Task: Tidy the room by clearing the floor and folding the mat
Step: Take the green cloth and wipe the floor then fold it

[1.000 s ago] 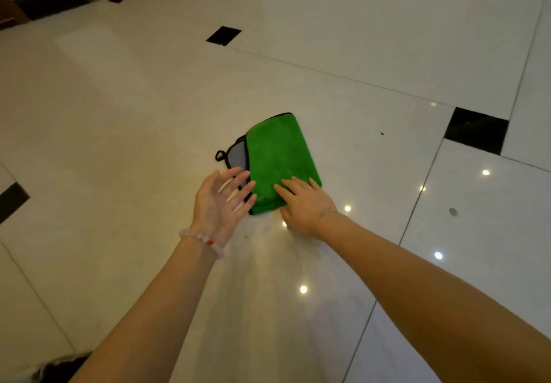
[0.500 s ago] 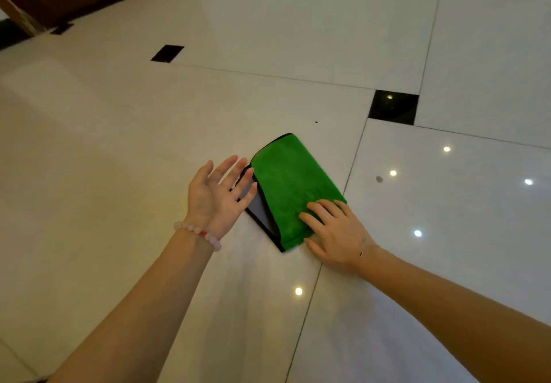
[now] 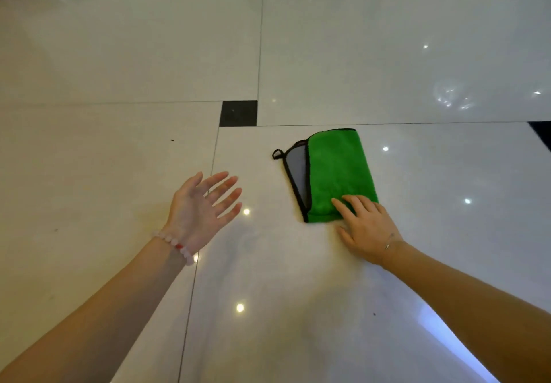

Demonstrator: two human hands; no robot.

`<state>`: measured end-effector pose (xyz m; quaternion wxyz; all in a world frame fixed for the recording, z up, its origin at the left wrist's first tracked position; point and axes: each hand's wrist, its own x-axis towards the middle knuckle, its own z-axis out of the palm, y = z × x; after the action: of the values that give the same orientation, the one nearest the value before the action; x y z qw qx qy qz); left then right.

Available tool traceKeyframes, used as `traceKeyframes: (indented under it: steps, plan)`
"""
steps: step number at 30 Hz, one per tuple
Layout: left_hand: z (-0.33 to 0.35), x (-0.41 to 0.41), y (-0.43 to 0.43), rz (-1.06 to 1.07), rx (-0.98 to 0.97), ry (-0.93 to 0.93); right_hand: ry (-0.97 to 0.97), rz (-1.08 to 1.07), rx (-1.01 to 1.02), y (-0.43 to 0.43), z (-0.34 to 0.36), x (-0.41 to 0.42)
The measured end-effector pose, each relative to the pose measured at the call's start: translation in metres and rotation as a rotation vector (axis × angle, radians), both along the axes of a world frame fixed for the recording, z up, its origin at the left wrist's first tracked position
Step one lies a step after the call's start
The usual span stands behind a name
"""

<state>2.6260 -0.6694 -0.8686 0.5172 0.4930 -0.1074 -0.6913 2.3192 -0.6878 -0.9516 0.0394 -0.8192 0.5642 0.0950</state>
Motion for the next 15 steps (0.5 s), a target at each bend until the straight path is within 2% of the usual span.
traceKeyframes:
  steps: [3,8,11,15]
  plan:
    - [0.002,-0.016,-0.008,-0.069,-0.006,-0.03,0.016,-0.241,-0.062,-0.004,0.003,-0.039]
    - [0.005,-0.011,-0.013,-0.148,-0.015,-0.1,-0.04,-0.673,0.072,-0.031,0.012,-0.083]
    - [0.003,0.004,-0.015,-0.149,-0.018,-0.124,-0.122,-0.789,0.126,-0.05,0.012,-0.09]
    - [-0.003,0.02,-0.016,-0.133,-0.006,-0.126,-0.259,-0.829,0.15,-0.081,0.013,-0.07]
